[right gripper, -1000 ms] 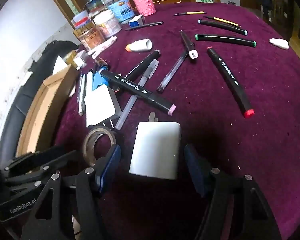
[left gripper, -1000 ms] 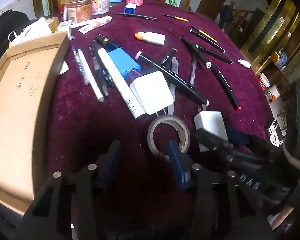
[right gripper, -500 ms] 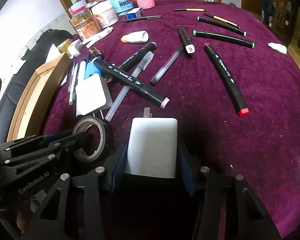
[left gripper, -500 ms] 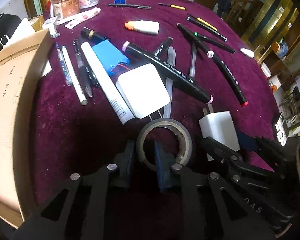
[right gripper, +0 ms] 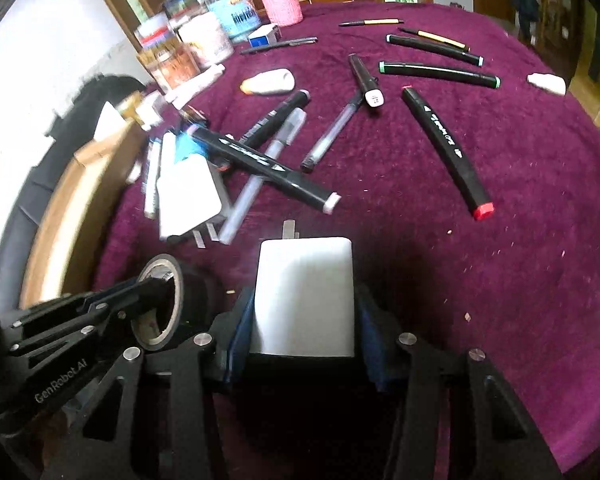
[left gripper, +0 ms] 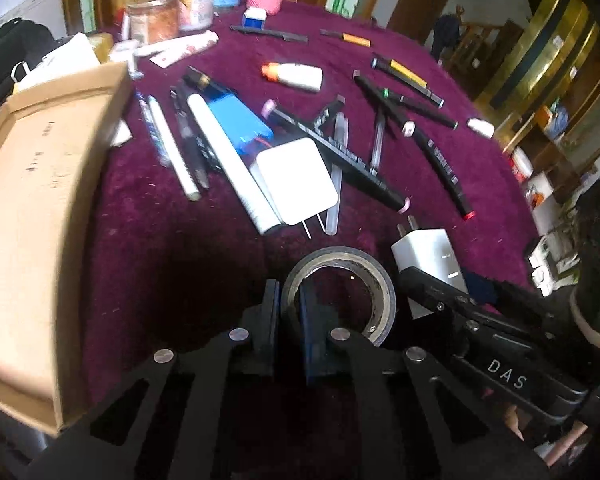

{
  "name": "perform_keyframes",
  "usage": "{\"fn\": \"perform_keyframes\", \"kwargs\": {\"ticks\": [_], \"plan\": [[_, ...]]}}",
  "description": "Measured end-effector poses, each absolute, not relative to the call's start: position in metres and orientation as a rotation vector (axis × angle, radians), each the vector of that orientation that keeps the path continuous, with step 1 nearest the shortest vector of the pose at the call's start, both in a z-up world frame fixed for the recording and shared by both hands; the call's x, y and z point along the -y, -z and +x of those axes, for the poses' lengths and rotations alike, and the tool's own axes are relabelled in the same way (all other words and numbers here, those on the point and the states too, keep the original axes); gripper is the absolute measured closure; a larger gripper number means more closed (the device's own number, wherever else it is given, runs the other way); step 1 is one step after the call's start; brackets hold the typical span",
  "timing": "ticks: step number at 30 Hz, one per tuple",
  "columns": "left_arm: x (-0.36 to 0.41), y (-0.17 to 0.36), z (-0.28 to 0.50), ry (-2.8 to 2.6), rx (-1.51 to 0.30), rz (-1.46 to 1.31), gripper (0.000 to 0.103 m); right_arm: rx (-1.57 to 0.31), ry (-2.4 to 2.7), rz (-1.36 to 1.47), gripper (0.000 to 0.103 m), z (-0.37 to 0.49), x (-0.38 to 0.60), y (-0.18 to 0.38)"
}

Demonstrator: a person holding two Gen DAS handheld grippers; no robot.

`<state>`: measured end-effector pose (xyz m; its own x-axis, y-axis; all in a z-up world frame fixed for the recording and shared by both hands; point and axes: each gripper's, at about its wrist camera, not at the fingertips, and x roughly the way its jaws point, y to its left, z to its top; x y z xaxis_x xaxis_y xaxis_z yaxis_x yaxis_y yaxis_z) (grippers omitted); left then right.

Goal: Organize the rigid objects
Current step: 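Carry the black tape roll in the left gripper and white charger in the right over the tray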

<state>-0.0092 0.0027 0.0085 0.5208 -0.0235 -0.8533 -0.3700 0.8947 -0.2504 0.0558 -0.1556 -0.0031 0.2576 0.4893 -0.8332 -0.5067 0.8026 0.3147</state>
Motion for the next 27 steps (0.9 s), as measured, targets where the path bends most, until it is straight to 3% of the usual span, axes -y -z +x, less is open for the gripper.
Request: {"fn": "perform_keyframes", "kwargs": {"ticks": [11,16,27], "plan": [[-0.08,-0.066,-0.103,-0.507,-0.932,-0.463,0.096,-1.035,-1.059,-0.056,0.06,-0.015,0.084,-0.054],[-0.13,-0.057,-0.136,-0.664,-0.929,-0.485,0.096,-0.982,-1.177,-0.173,0.06,-0.048,0.011,-0.054],[-0.189,-0.018,-0.15,-0.742,-1.031,-0.487,0.096,-1.07,-1.189,-0.393,0.059,-0.069,-0.086,-0.013]]}}
